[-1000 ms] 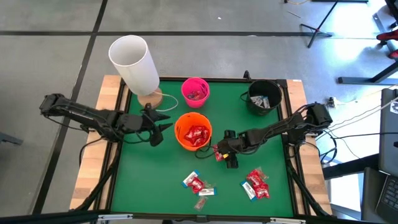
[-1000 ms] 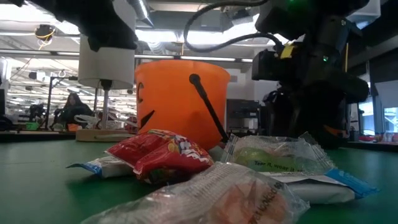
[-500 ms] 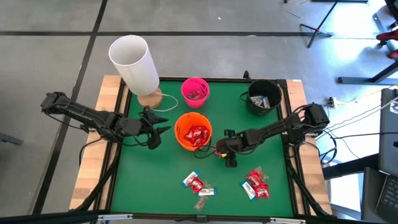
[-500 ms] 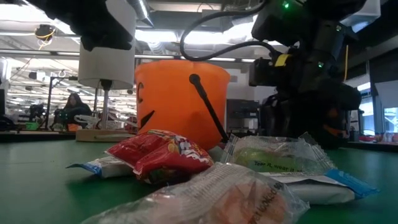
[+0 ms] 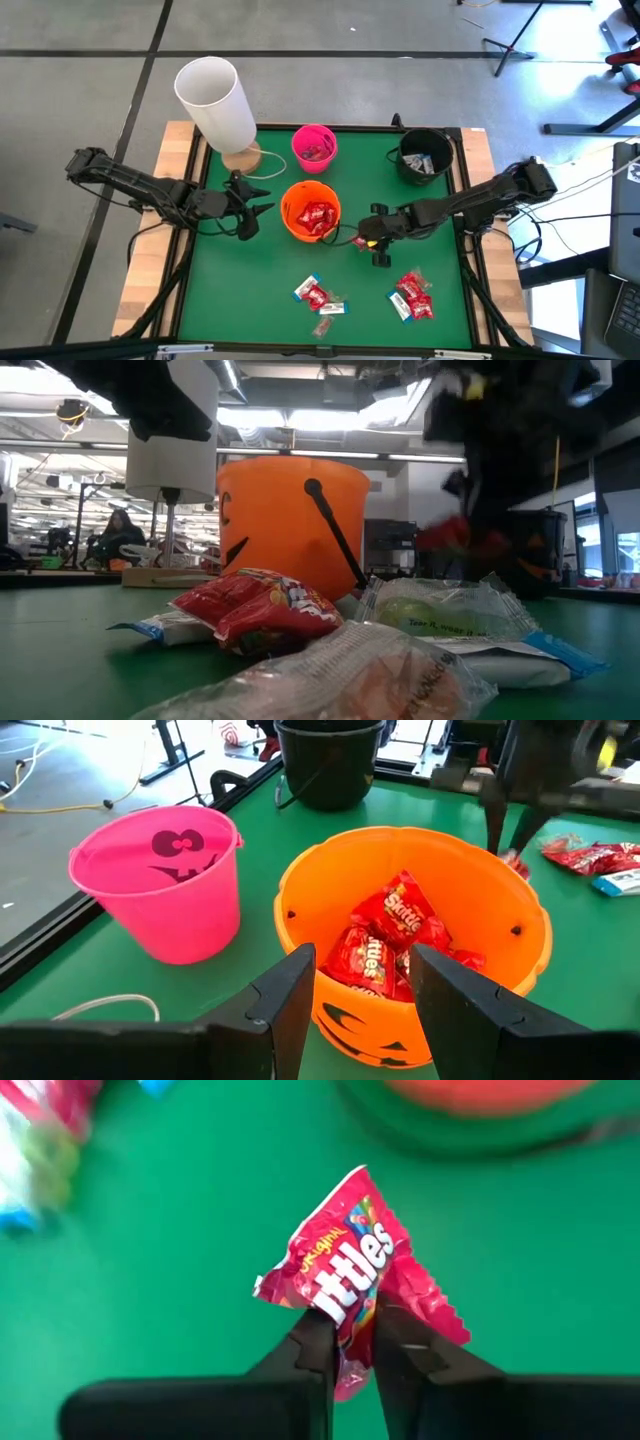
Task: Sort candy
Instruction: Put the red candy into the orange bucket
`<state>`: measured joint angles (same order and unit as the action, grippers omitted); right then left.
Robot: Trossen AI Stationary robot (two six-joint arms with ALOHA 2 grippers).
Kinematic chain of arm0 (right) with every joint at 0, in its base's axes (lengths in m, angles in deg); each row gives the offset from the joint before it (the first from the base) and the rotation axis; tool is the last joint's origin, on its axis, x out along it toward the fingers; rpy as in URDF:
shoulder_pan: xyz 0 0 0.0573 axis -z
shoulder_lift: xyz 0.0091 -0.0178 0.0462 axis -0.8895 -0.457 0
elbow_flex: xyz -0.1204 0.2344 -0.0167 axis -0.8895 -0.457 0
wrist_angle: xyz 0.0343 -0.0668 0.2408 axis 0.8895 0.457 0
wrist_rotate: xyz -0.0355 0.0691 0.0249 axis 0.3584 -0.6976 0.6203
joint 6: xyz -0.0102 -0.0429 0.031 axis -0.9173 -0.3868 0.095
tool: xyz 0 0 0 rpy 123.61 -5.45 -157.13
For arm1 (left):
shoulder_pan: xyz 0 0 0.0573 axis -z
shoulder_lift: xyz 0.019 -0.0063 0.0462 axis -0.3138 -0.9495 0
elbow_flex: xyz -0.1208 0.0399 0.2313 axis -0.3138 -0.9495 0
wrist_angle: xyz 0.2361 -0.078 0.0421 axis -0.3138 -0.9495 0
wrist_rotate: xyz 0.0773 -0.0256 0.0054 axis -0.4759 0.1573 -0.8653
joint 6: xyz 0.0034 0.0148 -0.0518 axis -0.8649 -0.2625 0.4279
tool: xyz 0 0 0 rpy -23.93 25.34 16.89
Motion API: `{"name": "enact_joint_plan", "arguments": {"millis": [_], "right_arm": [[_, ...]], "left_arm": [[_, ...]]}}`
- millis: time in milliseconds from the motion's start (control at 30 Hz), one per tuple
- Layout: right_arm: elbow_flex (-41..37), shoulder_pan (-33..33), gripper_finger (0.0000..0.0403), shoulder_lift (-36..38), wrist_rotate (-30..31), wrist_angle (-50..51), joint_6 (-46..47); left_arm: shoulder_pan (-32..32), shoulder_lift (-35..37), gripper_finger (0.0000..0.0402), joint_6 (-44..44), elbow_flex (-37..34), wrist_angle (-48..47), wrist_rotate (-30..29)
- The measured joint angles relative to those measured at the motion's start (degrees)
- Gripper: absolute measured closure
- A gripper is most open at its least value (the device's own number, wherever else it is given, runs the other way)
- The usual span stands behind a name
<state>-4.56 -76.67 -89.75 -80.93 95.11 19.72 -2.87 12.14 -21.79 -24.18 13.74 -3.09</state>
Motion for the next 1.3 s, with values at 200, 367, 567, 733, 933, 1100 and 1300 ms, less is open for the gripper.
{"name": "enact_joint_plan", "arguments": {"millis": [200,367,567,733,933,1100,1300], "right_arm": [[0.05,0.0,0.0337,8.55,4.23,-5.7,-3.27],[0.15,0.46,0.0334,12.05,8.17,-17.25,-10.69],[3.67,8.1,0.0332,6.92,-0.53,-33.37,-19.51],[10.52,13.16,0.0332,1.73,-4.21,-28.32,-20.33],[13.48,16.35,0.0305,1.04,-8.83,-24.63,-19.59],[13.59,16.19,0.0227,1.49,-6.31,-24.9,-19.49],[13.57,16.2,0.0159,1.54,-2.95,-24.94,-19.78]], "left_arm": [[0.0,0.0,0.0242,0.02,0.0,-0.15,0.01],[0.0,0.0,0.0242,0.02,0.0,-0.15,-0.11],[-0.02,-0.02,0.0242,-0.02,0.0,-0.01,-2.22],[-0.02,0.0,0.0242,0.45,0.0,0.27,-1.31],[-0.07,-0.02,0.0242,0.0,0.0,0.66,-1.78],[-0.05,-0.01,0.0242,-0.02,0.0,0.72,-2.02],[-0.07,-0.02,0.0242,-0.02,0.0,0.84,-2.04]]}}
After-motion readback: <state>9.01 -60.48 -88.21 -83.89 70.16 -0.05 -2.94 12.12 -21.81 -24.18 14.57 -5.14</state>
